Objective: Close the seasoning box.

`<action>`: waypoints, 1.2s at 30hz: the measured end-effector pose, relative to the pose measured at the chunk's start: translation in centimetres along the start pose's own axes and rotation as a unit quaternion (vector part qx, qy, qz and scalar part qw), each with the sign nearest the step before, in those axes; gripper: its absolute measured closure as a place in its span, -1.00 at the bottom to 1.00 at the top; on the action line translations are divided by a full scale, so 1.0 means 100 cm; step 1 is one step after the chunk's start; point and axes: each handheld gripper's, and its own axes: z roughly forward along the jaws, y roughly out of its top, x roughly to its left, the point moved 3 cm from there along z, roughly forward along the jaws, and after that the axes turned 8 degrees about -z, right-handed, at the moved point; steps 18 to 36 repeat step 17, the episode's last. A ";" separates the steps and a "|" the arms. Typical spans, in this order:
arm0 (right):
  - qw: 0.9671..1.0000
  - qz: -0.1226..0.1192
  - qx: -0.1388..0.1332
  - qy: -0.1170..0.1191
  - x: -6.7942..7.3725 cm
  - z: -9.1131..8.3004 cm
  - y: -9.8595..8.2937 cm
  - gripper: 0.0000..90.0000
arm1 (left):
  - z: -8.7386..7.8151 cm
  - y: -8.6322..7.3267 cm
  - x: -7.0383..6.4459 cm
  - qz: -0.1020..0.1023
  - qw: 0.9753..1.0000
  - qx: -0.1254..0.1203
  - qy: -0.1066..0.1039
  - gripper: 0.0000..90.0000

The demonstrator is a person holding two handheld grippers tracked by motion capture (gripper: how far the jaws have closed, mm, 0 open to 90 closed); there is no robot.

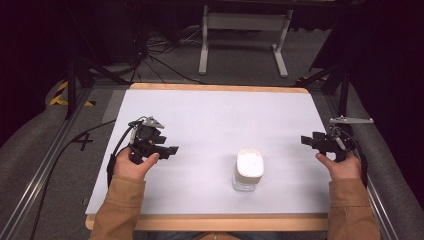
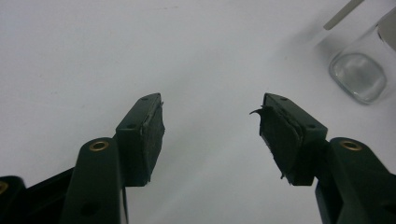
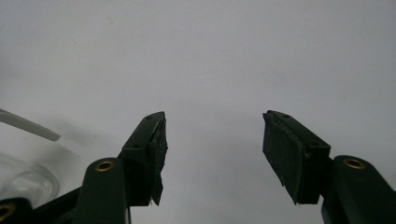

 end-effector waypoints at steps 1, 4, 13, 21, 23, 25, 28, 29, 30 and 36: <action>1.000 0.000 0.002 -0.001 -0.001 0.002 -0.002 -0.10 | 0.000 0.000 0.001 -0.001 1.000 0.002 0.000 -0.11; 1.000 -0.001 0.011 -0.001 -0.003 0.008 -0.005 -0.08 | 0.002 -0.001 0.003 -0.003 1.000 0.006 0.002 -0.11; 0.998 0.000 0.055 0.000 -0.004 0.028 -0.018 -0.07 | 0.002 -0.001 0.004 -0.004 1.000 0.005 0.001 -0.11; 0.998 -0.003 0.062 0.002 -0.003 0.031 -0.019 -0.07 | 0.001 -0.001 0.003 -0.004 1.000 0.003 0.002 -0.11; 0.998 -0.003 0.062 0.002 -0.003 0.031 -0.019 -0.07 | 0.001 -0.001 0.003 -0.004 1.000 0.003 0.002 -0.11; 0.998 -0.003 0.062 0.002 -0.003 0.031 -0.019 -0.07 | 0.001 -0.001 0.003 -0.004 1.000 0.003 0.002 -0.11; 0.998 -0.003 0.062 0.002 -0.003 0.031 -0.019 -0.07 | 0.001 -0.001 0.003 -0.004 1.000 0.003 0.002 -0.11; 0.998 -0.003 0.062 0.002 -0.003 0.031 -0.019 -0.07 | 0.001 -0.001 0.003 -0.004 1.000 0.003 0.002 -0.11; 0.998 -0.003 0.062 0.002 -0.003 0.031 -0.019 -0.07 | 0.001 -0.001 0.003 -0.004 1.000 0.003 0.002 -0.11; 0.998 -0.003 0.062 0.002 -0.003 0.031 -0.019 -0.07 | 0.001 -0.001 0.003 -0.004 1.000 0.003 0.002 -0.11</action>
